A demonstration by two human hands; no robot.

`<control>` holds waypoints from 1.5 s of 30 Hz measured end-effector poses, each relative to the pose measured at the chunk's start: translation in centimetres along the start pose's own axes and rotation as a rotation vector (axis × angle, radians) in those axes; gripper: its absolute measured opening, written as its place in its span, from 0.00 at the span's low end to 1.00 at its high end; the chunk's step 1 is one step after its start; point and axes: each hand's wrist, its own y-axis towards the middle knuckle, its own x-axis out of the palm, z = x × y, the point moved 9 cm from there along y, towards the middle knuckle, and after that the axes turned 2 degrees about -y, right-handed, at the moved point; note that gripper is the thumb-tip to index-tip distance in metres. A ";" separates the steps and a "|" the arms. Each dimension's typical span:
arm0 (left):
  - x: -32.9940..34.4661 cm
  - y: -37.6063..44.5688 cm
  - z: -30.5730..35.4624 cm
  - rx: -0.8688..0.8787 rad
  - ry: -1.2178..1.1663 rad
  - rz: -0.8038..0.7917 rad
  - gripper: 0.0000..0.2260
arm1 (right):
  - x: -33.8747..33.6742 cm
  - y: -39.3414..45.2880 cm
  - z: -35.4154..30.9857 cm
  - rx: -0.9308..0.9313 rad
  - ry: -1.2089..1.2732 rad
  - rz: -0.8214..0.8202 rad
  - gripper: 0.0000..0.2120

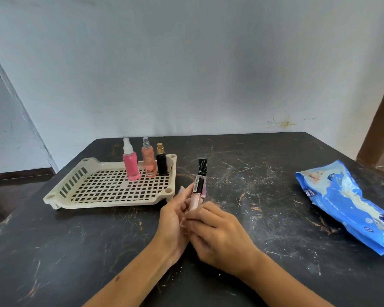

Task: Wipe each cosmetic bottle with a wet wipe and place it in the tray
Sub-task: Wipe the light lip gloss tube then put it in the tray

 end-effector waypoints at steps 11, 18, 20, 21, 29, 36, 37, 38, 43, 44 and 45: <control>-1.7 0.7 -1.0 -0.085 -0.060 0.091 0.13 | -0.6 -0.1 1.3 0.098 0.042 0.027 0.05; -0.9 0.5 -0.5 -0.041 -0.026 0.038 0.09 | -1.2 -0.2 2.6 0.205 0.077 0.114 0.07; -0.8 0.5 -0.6 -0.067 -0.016 0.040 0.11 | -0.9 -0.2 2.2 0.182 0.082 0.083 0.08; -1.0 0.5 -0.7 -0.064 -0.007 0.054 0.12 | -0.9 -0.2 2.4 0.201 0.078 0.094 0.07; -0.4 0.3 -0.7 -0.080 -0.061 0.051 0.11 | -0.9 -0.3 2.5 0.201 0.124 0.104 0.08; -0.8 0.5 -0.9 -0.093 -0.078 0.056 0.13 | -1.1 -0.3 2.7 0.235 0.132 0.121 0.08; -0.5 0.4 -0.8 -0.102 -0.112 0.042 0.13 | -1.1 -0.2 2.3 0.203 0.148 0.111 0.07; -0.3 0.4 -0.7 -0.096 -0.120 0.035 0.13 | -1.1 -0.2 2.1 0.194 0.150 0.111 0.06; -1.2 0.6 -0.7 -0.053 -0.001 0.076 0.14 | -0.9 -0.6 4.2 0.358 0.081 0.138 0.12; -1.2 0.7 -0.7 -0.061 -0.028 0.066 0.13 | -0.7 -0.5 3.9 0.330 0.120 0.116 0.11; -1.0 0.7 -0.8 -0.080 -0.068 0.050 0.12 | -0.6 -0.4 3.2 0.285 0.169 0.089 0.10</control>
